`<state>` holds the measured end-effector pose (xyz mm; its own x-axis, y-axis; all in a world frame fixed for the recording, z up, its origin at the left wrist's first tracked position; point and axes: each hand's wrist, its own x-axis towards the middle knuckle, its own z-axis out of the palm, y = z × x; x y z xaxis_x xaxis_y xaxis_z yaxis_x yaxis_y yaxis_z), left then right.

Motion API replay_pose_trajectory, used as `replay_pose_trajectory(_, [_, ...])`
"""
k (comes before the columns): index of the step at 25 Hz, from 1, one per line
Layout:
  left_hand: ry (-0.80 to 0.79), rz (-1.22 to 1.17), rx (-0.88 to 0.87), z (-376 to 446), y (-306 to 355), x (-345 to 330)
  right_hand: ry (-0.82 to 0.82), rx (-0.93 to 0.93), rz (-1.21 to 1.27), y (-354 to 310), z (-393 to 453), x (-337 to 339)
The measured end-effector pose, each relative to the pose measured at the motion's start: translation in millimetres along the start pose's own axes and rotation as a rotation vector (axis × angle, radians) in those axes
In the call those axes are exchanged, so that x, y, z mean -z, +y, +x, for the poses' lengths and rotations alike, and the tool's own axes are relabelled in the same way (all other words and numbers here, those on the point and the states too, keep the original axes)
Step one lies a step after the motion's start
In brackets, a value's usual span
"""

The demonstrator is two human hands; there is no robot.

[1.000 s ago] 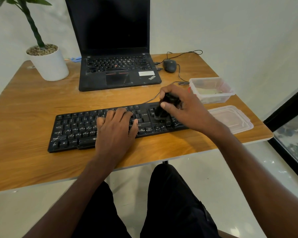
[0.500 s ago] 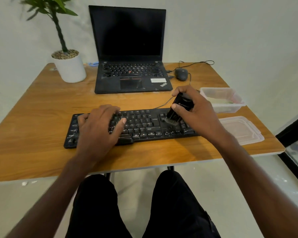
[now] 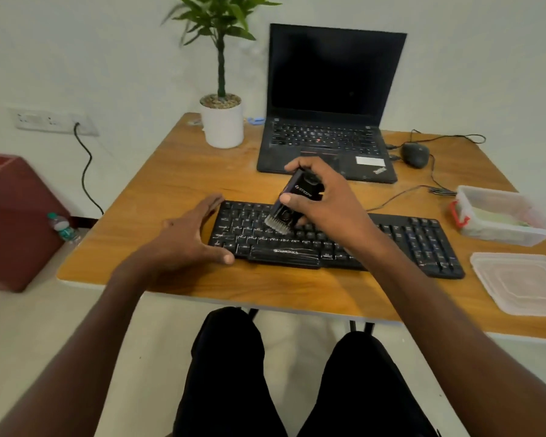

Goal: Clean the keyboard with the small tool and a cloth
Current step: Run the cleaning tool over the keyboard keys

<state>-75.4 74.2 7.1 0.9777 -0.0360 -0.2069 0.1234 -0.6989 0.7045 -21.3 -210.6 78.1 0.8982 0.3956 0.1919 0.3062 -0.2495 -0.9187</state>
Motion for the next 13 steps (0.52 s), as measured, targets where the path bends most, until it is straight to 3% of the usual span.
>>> replay_pose_trajectory(3, [0.062, 0.140, -0.046, 4.5, 2.3, -2.2, -0.101, 0.000, -0.023, -7.1, 23.2, -30.8])
replay_pose_trajectory(8, [0.128, 0.071, -0.084, 6.1, -2.8, -4.8, -0.216, 0.092, -0.117, -15.5, 51.2, -78.3])
replay_pose_trajectory(13, [0.174, 0.078, -0.102, 6.7, -3.0, -6.9, -0.374, 0.262, -0.596, -25.8, 60.9, -80.1])
